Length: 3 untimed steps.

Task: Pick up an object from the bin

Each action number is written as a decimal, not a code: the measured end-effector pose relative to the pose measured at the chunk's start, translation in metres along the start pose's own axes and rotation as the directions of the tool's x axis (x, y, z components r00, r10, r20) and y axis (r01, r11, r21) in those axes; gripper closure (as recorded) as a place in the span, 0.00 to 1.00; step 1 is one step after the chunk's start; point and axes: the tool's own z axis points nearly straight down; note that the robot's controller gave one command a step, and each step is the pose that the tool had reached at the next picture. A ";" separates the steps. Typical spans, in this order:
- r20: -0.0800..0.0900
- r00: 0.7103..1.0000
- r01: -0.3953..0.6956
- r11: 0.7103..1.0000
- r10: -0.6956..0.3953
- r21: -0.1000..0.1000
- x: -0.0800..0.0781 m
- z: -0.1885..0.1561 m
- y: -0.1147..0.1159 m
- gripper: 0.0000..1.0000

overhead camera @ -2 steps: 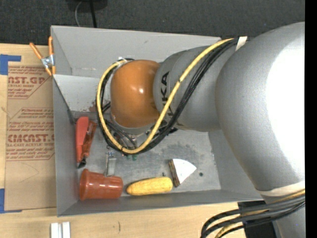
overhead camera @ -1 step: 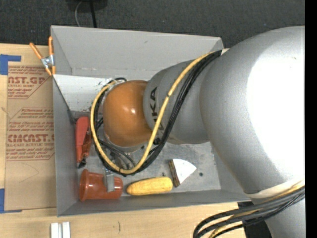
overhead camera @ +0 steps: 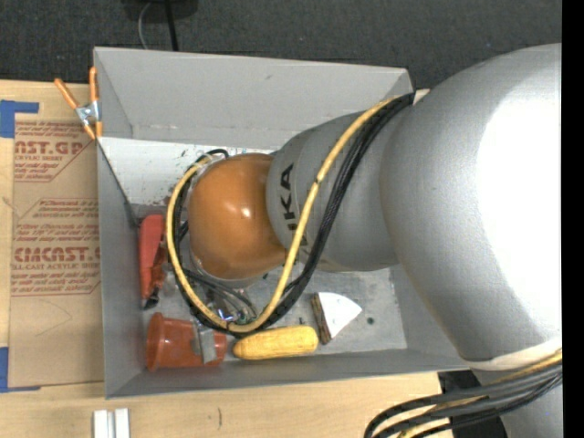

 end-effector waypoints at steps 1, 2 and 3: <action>0.002 0.999 0.040 0.999 -0.040 -0.001 0.010 0.005 -0.019 0.00; 0.009 0.986 0.164 0.986 -0.164 0.001 0.006 0.042 -0.002 0.00; -0.008 0.996 0.092 0.996 -0.092 0.007 -0.003 0.042 0.019 1.00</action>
Offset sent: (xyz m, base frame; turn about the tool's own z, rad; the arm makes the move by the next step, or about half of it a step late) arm -0.0079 -0.0043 -0.0416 -0.1632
